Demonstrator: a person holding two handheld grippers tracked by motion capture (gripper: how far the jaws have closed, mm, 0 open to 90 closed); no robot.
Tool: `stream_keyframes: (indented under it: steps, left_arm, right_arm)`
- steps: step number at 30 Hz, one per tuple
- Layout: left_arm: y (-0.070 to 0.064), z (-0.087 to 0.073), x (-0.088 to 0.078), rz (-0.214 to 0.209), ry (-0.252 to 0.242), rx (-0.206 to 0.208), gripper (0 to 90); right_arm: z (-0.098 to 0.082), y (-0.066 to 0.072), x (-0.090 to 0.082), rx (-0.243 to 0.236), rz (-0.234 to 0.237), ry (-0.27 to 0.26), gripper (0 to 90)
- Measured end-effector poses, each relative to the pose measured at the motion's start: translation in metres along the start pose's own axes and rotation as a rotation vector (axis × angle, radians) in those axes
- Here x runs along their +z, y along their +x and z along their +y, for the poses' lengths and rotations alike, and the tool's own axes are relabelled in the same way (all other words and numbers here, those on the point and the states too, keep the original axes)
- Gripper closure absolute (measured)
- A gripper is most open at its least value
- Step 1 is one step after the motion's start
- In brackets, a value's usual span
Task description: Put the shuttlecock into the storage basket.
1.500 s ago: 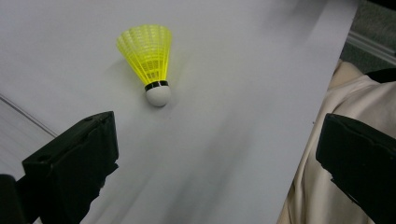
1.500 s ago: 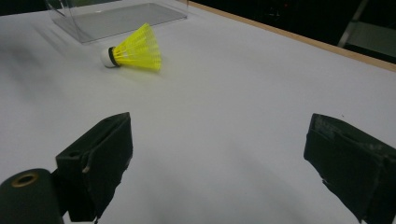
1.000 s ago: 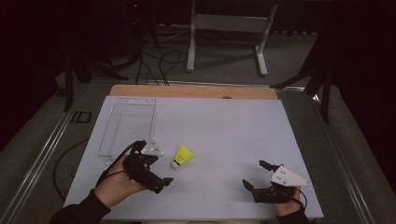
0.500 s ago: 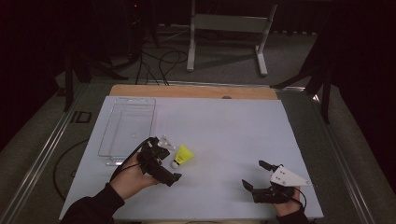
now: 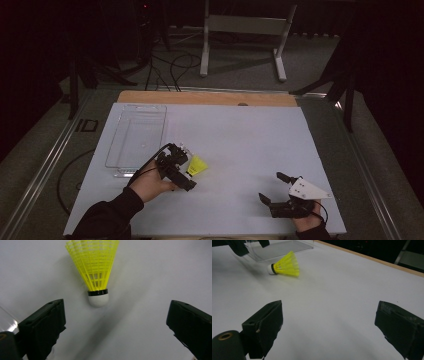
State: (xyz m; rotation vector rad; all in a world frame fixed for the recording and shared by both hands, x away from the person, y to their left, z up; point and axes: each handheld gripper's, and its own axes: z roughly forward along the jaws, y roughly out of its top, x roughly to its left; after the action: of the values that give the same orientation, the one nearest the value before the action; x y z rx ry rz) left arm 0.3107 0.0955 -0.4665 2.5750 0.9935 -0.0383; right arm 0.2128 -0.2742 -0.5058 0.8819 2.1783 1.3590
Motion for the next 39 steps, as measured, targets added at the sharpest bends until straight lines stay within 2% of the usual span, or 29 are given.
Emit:
stream_keyframes:
  steps: [2, 6, 7, 15, 18, 20, 21, 24, 30, 34, 39]
  left_arm:
    - [0.004, 0.002, 0.005, -0.001, 0.013, -0.013, 4.8]
    - [0.007, 0.005, 0.012, 0.009, 0.031, -0.005, 9.5]
    - [0.008, 0.005, 0.014, 0.006, 0.036, -0.001, 13.4]
    - [0.013, 0.009, 0.026, 0.0, 0.089, -0.018, 20.8]
    - [0.014, 0.01, 0.03, 0.014, 0.106, -0.028, 25.3]
    - [0.014, 0.01, 0.031, 0.017, 0.111, -0.031, 25.9]
    - [0.014, 0.011, 0.032, 0.018, 0.115, -0.025, 31.8]
    - [0.014, 0.012, 0.034, 0.019, 0.117, -0.031, 38.4]
    - [0.015, 0.012, 0.038, 0.028, 0.135, -0.033, 44.4]
    - [0.015, 0.012, 0.042, 0.021, 0.15, -0.023, 50.6]
    - [0.016, 0.013, 0.043, 0.018, 0.153, -0.026, 54.0]
  right_arm:
    - [0.0, 0.0, 0.0, 0.0, 0.003, 0.0, 8.2]
    - [0.0, 0.0, 0.0, 0.0, 0.004, 0.0, 8.2]
    - [0.0, 0.0, 0.0, 0.002, 0.005, 0.0, 8.2]
    - [0.0, 0.0, 0.0, 0.001, 0.007, 0.003, 8.2]
    - [-0.001, 0.0, 0.001, 0.0, 0.008, 0.009, 8.2]
    - [-0.001, 0.0, 0.001, 0.003, 0.011, 0.008, 8.2]
    - [-0.001, 0.0, 0.001, 0.006, 0.012, 0.011, 8.2]
    - [-0.001, 0.0, 0.001, 0.003, 0.014, 0.011, 8.2]
    - [-0.001, 0.0, 0.002, 0.002, 0.018, 0.012, 8.2]
    - [-0.002, 0.0, 0.002, 0.006, 0.019, 0.02, 8.2]
    - [-0.001, 0.0, 0.002, 0.006, 0.019, 0.022, 8.2]
